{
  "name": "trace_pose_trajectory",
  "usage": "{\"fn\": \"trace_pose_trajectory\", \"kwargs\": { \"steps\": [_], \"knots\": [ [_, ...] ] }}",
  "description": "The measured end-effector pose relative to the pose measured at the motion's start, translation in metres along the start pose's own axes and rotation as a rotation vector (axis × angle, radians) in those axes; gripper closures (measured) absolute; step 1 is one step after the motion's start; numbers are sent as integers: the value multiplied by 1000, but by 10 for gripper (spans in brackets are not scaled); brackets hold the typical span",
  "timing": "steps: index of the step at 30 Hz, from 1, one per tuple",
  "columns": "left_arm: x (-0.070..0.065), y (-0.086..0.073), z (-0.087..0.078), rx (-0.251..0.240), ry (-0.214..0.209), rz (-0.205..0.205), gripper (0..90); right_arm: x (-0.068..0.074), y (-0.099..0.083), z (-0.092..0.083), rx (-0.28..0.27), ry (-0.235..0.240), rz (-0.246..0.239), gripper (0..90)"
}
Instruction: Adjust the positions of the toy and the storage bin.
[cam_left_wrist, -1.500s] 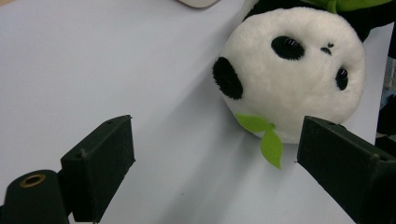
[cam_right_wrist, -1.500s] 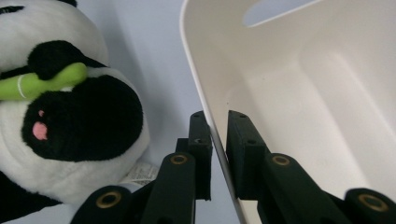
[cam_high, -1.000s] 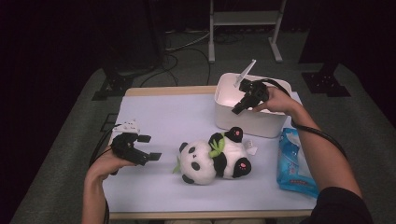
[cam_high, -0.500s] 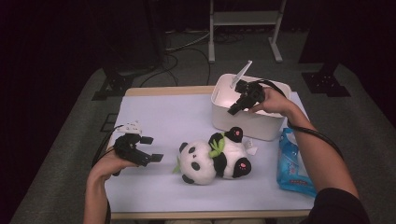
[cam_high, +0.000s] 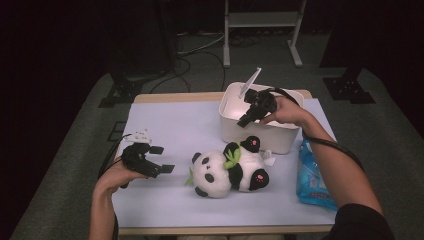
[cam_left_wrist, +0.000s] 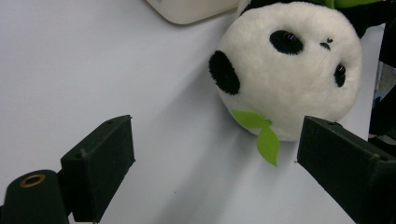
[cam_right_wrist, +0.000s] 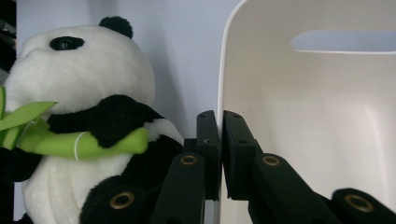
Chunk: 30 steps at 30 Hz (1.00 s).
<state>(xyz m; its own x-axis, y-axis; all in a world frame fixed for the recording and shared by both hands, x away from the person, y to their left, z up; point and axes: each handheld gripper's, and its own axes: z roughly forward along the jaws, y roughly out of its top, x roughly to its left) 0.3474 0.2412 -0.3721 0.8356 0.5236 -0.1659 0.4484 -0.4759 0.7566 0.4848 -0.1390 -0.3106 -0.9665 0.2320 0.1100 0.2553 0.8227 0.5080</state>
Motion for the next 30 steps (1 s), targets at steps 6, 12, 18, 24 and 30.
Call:
{"fn": "trace_pose_trajectory", "kwargs": {
  "steps": [6, 12, 18, 24, 30],
  "knots": [
    [0, -1, 1, 2, -3, -6, 101, 6, 5, 2, -1, 17, -18, 858],
    [0, -1, 1, 0, -4, -7, 101, 12, 9, 5, 4, 35, -36, 858],
    [1, -2, 0, 0, -2, -4, 101, 18, 12, 6, 9, 45, -54, 858],
    [0, -2, 1, 4, -5, -3, 101, 23, 13, 7, 15, 45, -70, 859],
    [1, -2, 0, 0, -2, -3, 101, 27, 14, 9, 19, 51, -86, 858]
  ]
}}
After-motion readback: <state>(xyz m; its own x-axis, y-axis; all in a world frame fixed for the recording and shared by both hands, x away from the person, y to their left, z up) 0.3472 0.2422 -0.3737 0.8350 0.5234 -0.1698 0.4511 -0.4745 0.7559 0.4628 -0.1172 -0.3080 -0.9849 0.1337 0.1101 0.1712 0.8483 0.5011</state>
